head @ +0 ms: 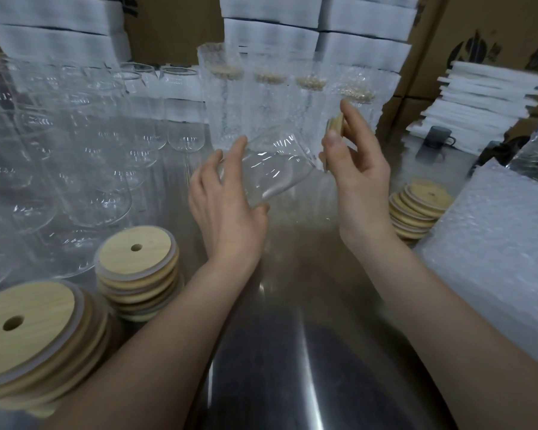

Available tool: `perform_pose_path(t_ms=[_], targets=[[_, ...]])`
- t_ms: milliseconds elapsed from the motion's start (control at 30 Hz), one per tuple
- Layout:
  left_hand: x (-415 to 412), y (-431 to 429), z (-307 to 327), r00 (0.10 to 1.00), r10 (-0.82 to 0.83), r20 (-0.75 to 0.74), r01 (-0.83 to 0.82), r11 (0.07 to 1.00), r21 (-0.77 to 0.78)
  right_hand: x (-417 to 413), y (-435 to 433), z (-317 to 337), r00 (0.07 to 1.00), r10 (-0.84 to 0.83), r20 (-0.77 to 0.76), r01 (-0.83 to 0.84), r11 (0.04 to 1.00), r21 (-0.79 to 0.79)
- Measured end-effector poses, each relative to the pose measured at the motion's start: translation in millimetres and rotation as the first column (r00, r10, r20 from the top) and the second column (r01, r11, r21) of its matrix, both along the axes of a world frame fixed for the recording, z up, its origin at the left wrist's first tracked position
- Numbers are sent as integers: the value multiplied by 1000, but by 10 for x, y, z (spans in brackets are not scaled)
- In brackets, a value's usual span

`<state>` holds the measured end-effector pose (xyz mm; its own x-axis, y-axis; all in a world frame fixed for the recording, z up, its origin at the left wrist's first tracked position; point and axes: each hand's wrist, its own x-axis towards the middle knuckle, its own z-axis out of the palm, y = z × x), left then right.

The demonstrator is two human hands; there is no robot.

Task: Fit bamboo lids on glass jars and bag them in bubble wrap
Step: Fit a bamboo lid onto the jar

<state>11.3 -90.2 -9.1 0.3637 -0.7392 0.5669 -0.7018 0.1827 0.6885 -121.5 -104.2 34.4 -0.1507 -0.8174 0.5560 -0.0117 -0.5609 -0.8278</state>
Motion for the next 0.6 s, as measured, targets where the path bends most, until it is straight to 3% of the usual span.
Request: perform_pose_path(t_ms=[200, 600], targets=[[-34, 40, 23, 996, -12, 85, 11, 1000, 9, -9, 1, -45, 975, -23, -221, 14, 999, -46], [-37, 59, 26, 996, -56, 68, 59, 998, -35, -4, -42, -112, 932, 16, -363, -29, 999, -32]])
